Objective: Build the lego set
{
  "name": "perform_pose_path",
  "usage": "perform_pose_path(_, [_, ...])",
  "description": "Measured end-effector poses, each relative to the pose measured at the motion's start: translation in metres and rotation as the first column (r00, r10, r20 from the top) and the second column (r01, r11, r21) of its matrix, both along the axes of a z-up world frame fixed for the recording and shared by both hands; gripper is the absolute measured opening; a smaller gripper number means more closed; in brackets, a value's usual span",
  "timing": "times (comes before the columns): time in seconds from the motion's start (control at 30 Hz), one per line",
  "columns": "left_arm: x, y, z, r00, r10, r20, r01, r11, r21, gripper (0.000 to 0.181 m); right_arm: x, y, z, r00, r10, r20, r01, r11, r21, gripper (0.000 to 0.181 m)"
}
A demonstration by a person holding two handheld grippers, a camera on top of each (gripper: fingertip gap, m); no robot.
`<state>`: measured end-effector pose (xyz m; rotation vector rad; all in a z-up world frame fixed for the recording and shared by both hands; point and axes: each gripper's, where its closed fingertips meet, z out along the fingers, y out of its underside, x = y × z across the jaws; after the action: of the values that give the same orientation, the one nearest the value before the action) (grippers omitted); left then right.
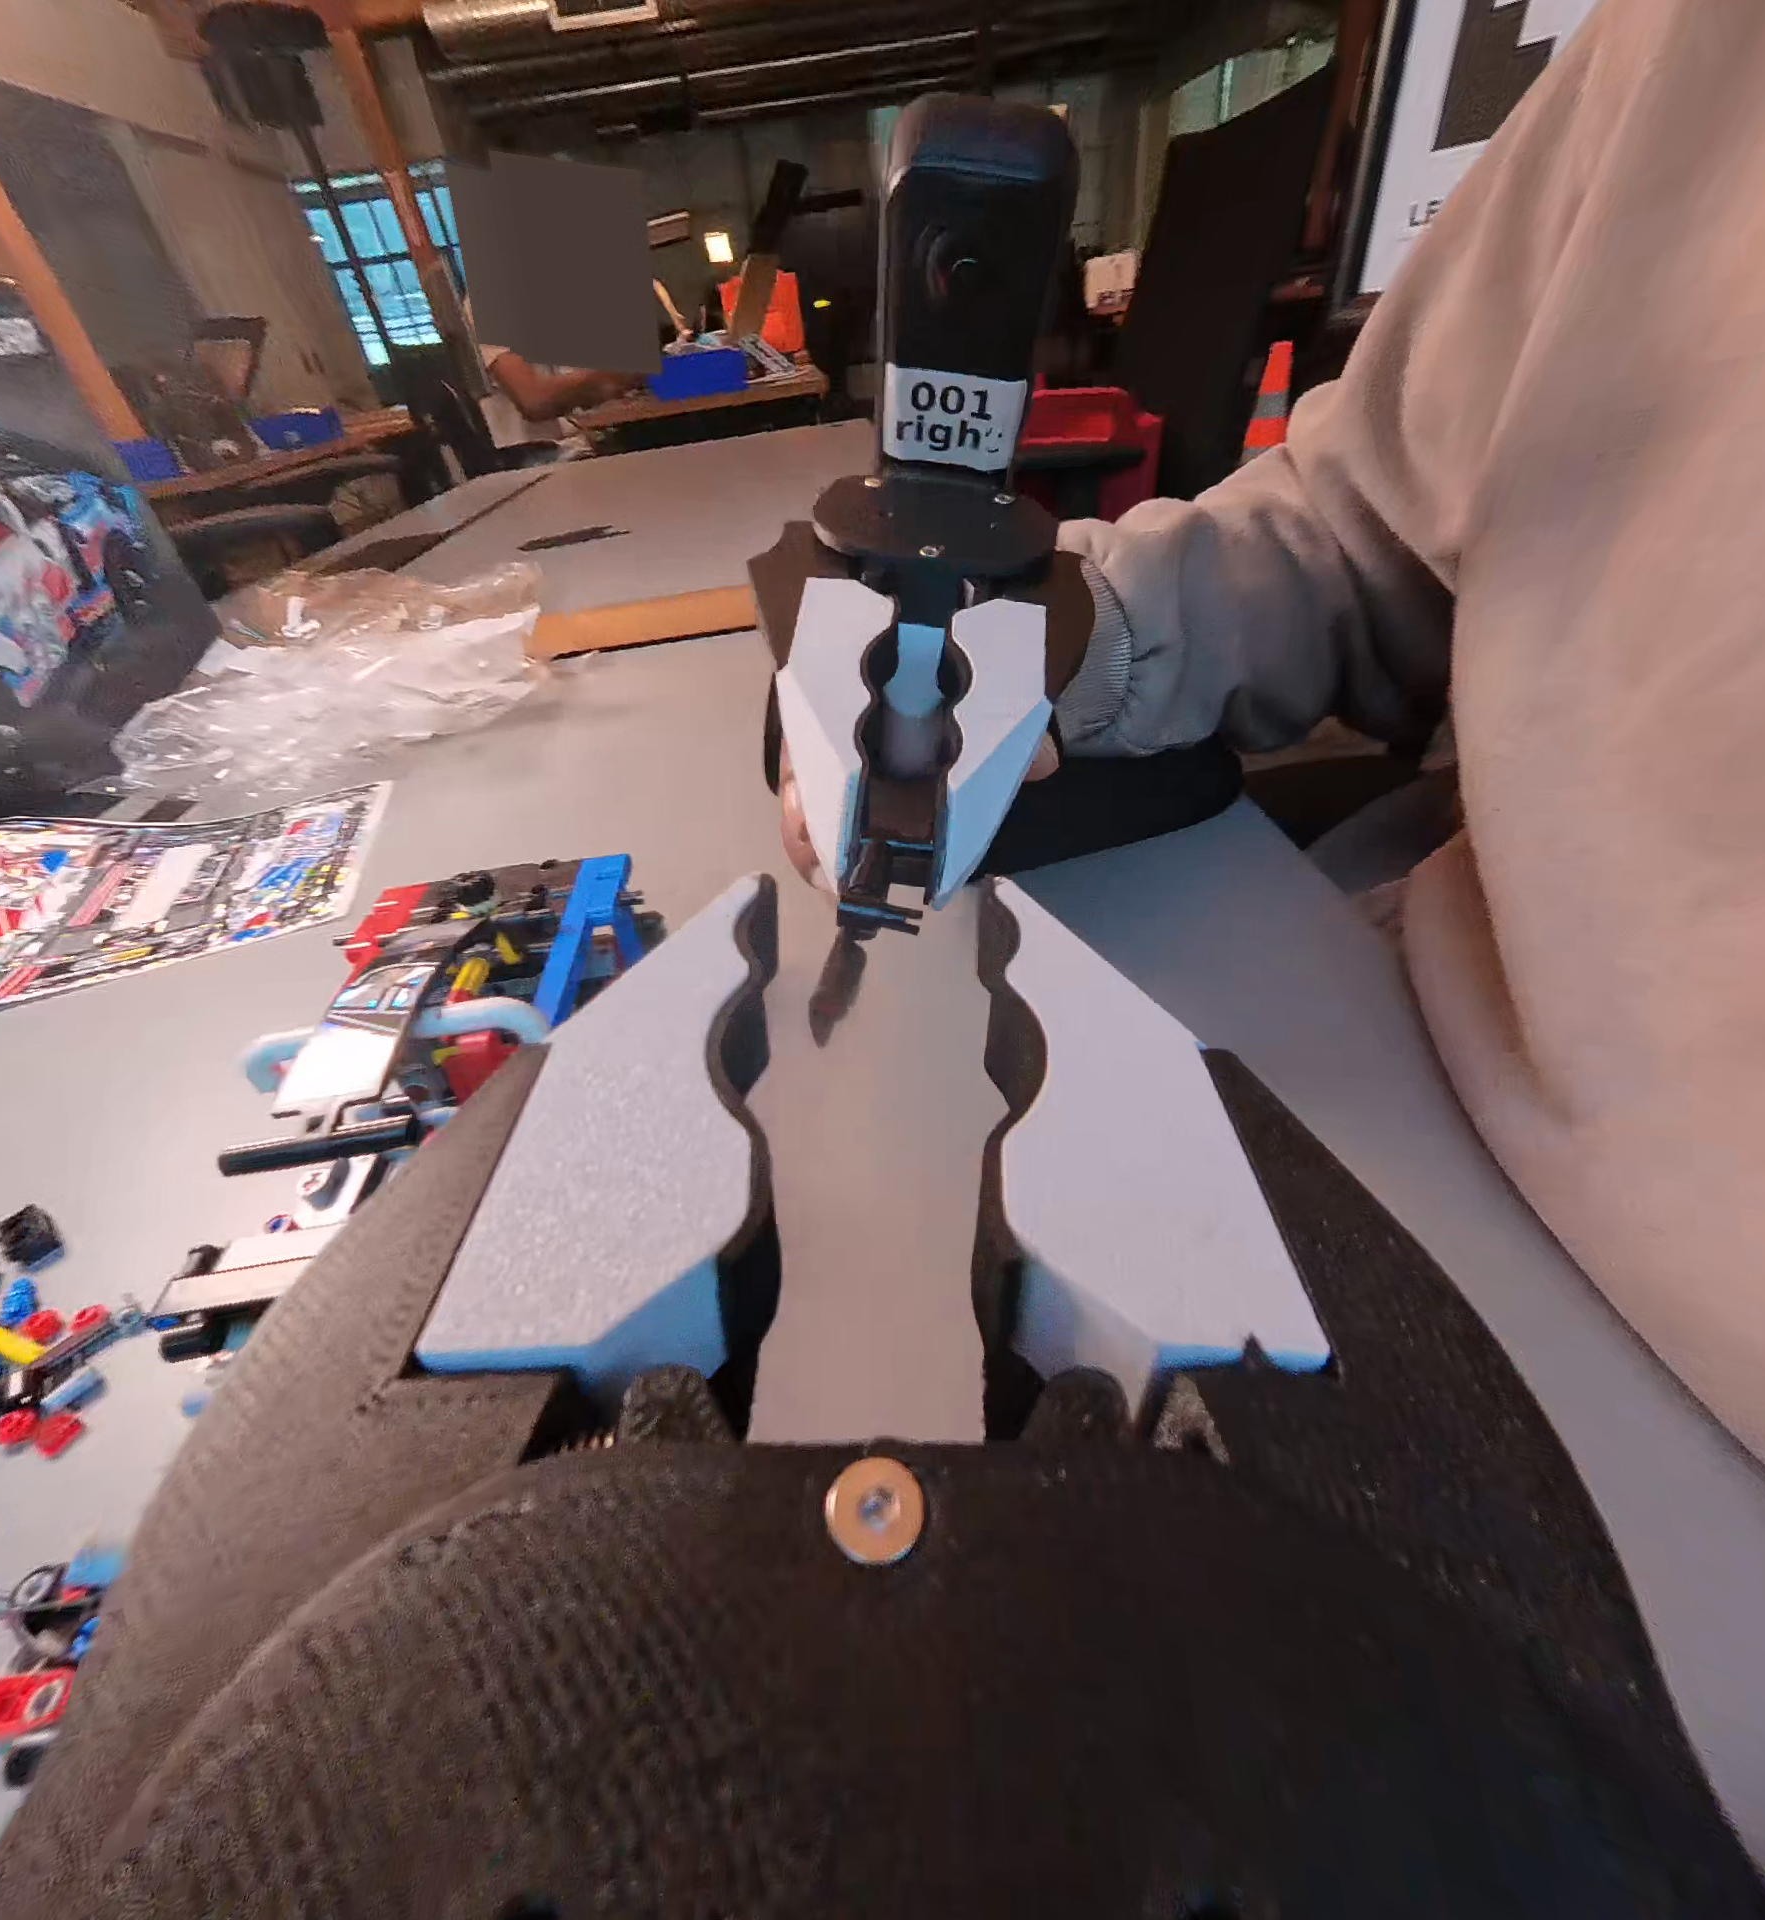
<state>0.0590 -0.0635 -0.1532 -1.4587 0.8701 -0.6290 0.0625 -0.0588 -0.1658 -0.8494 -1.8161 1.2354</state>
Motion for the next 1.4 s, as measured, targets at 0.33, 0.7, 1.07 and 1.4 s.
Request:
perform_pose_path(0.33, [0.005,-0.002,-0.002,0.989,0.041,-0.144,-0.025,0.993,0.112,0.014,-0.001,-0.006,0.006,0.998,0.017,-0.067,-0.014,0.999,0.048,0.014])
perform_pose_path(0.7, [0.001,0.002,0.008,0.974,0.157,-0.164,-0.123,0.971,0.203,0.014,-0.006,-0.003,0.018,0.987,-0.087,-0.134,0.09,0.996,0.017,0.014])
perform_pose_path(1.07, [0.006,-0.008,0.003,0.986,0.047,-0.157,-0.02,0.985,0.169,0.014,-0.001,-0.012,0.011,0.996,-0.027,-0.087,0.027,1.0,-0.001,0.014])
perform_pose_path(1.4, [0.007,-0.011,0.004,0.986,0.032,-0.166,-0.001,0.983,0.185,0.014,-0.001,-0.014,0.011,0.996,-0.036,-0.086,0.035,0.999,-0.008,0.014])
